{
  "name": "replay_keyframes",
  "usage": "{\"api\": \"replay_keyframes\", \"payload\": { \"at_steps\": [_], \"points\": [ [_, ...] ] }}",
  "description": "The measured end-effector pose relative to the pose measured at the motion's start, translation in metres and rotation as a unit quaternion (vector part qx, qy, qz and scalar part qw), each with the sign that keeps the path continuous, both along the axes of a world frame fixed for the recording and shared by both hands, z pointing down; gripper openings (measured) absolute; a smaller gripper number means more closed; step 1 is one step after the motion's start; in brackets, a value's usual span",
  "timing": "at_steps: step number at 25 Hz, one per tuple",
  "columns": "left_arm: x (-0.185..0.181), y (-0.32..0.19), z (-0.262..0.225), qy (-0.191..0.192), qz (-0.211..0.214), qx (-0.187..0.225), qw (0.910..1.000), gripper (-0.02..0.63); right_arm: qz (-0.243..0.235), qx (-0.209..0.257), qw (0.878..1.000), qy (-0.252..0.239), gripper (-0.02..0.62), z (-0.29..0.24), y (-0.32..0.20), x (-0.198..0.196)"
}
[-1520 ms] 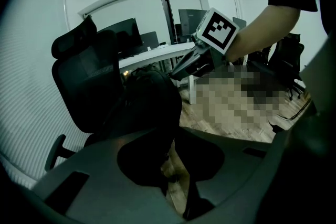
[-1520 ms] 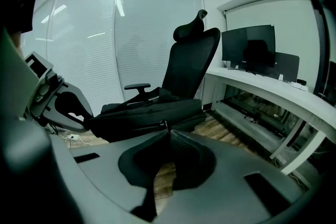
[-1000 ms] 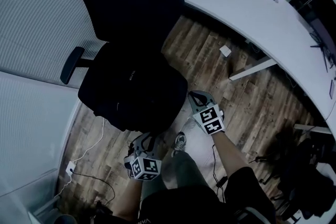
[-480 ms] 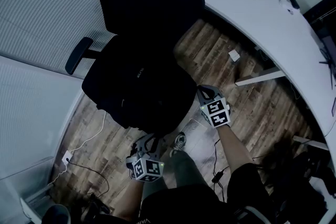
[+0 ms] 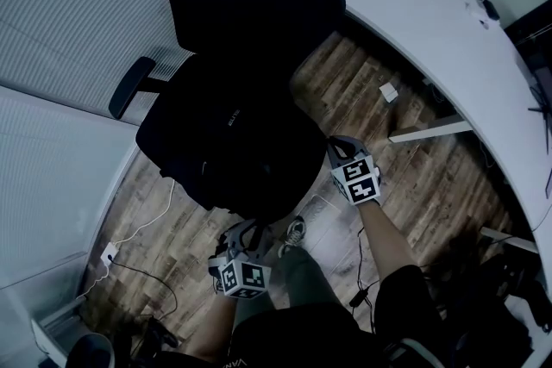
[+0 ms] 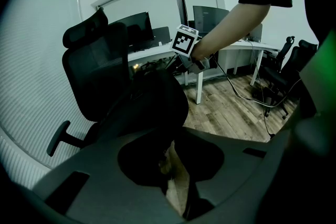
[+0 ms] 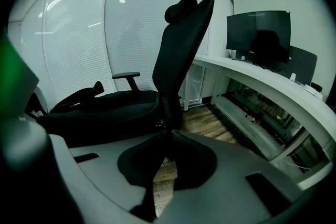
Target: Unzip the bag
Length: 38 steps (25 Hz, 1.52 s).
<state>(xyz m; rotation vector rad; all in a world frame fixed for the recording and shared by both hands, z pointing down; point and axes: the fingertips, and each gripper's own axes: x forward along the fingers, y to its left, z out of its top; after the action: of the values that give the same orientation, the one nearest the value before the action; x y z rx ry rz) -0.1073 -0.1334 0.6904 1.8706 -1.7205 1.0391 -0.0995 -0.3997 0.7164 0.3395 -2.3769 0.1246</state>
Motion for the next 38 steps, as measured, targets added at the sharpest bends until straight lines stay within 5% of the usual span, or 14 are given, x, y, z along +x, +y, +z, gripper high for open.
{"api": "replay_keyframes", "payload": {
  "at_steps": [17,24,38],
  "points": [
    [0.003,-0.001,-0.001,0.019,-0.007,-0.001,0.9998,0.092,0.014,0.02,1.0,0.0,0.049,-0.007,0.007,0.007],
    [0.007,0.005,-0.015,0.058,0.003,0.007,0.9983,0.124,0.027,0.017,0.999,-0.018,0.049,-0.031,0.046,0.022],
    [-0.002,0.018,-0.076,0.058,0.042,0.067,0.9952,0.143,0.146,0.009,0.984,-0.1,0.049,-0.11,0.132,0.064]
  ]
}}
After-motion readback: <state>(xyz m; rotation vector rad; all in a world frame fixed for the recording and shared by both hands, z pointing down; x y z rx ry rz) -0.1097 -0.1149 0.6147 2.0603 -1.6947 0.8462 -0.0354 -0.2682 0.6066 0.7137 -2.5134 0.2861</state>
